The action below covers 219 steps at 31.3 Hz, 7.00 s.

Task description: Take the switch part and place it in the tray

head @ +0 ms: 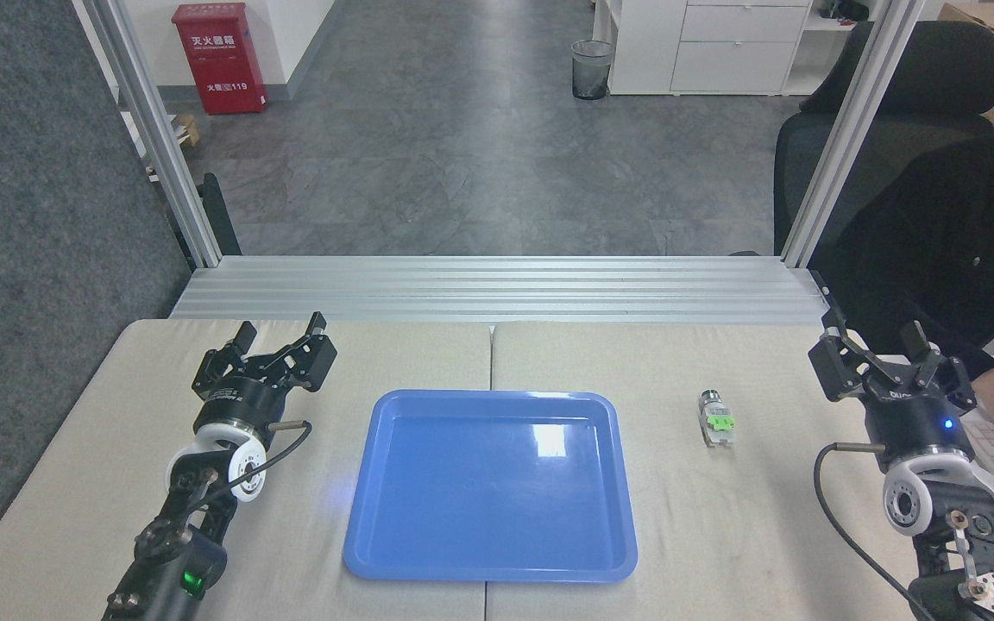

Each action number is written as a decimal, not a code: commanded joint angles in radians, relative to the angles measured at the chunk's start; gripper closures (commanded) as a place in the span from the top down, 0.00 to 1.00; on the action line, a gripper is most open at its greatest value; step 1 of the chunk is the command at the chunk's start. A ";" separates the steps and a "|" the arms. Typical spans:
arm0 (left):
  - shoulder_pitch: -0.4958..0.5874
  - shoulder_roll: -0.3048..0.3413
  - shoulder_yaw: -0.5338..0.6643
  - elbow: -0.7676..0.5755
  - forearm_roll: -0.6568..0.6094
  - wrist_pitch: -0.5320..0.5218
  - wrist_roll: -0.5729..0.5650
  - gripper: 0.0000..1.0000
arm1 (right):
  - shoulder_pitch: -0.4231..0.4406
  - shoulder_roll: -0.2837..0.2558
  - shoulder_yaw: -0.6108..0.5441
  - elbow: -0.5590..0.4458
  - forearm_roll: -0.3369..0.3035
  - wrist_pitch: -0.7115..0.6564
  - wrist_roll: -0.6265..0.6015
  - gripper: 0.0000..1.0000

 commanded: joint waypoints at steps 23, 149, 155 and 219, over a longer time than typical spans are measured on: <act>0.000 0.000 0.000 0.000 0.000 0.000 0.001 1.00 | 0.000 -0.001 0.003 0.000 0.000 0.001 0.002 1.00; 0.000 0.000 0.000 0.000 0.000 0.000 0.001 1.00 | -0.113 0.092 0.648 -0.004 -0.105 0.233 0.170 0.00; 0.000 0.000 0.000 0.000 0.000 0.000 0.001 1.00 | -0.055 0.161 0.753 -0.061 0.017 0.231 0.183 0.00; 0.000 0.000 -0.001 0.000 0.000 0.000 0.001 1.00 | -0.118 -0.116 0.185 0.123 0.017 0.105 0.081 1.00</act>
